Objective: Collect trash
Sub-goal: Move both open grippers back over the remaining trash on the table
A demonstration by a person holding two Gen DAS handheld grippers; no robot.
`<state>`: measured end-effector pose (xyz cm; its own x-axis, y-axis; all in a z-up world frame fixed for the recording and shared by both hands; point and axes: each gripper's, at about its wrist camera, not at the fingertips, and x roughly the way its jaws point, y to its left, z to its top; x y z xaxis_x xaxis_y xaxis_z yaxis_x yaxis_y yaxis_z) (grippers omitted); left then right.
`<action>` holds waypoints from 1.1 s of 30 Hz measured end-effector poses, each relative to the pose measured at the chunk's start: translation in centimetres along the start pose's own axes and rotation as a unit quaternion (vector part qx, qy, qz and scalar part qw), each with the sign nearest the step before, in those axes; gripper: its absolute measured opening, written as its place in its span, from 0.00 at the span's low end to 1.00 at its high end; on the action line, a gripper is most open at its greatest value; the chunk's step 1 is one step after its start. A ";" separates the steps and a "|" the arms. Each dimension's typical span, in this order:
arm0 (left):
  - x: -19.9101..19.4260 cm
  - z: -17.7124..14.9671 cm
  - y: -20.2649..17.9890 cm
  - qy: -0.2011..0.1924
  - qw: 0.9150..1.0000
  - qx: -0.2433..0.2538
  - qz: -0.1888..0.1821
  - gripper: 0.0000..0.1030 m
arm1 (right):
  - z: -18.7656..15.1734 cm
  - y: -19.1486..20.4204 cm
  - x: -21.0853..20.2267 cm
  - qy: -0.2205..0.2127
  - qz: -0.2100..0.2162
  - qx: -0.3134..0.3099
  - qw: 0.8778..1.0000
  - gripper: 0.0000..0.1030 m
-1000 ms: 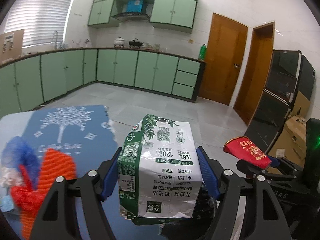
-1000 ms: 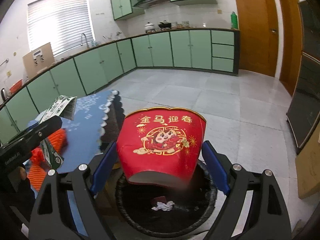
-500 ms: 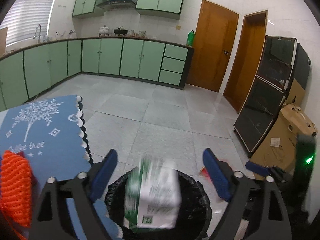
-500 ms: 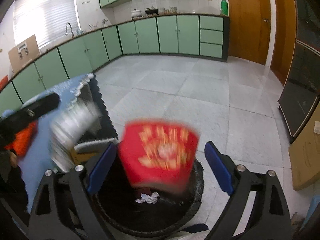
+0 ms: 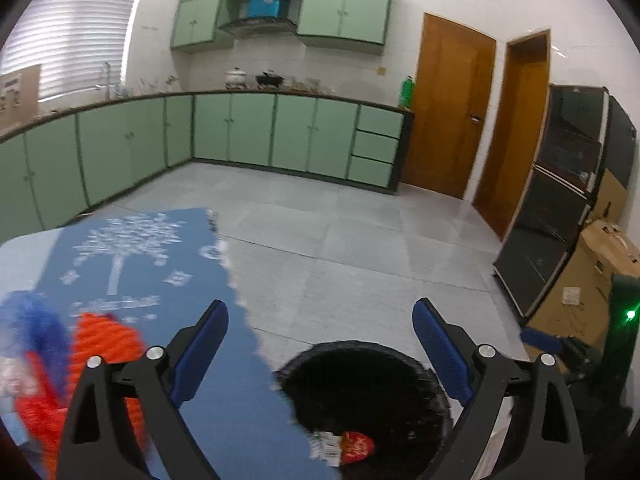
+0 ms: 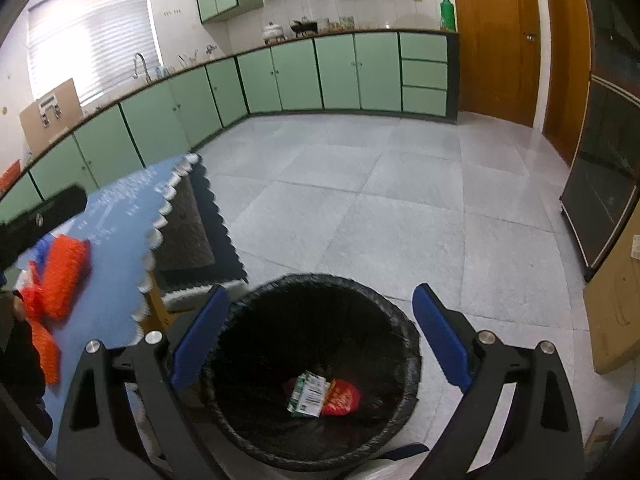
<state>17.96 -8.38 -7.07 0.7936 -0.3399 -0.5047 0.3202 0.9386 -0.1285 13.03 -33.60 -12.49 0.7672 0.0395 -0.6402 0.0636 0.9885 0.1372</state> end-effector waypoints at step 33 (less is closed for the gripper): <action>-14.9 -8.1 21.6 0.003 0.960 -0.094 0.264 0.90 | -0.7 25.2 2.6 0.019 0.151 -0.123 0.981 0.87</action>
<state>8.80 17.44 -9.26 0.8167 0.1851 -0.5465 -0.2246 0.9744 -0.0056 16.16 -8.49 -11.20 0.7032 0.3365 -0.6264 -0.3218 0.9361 0.1417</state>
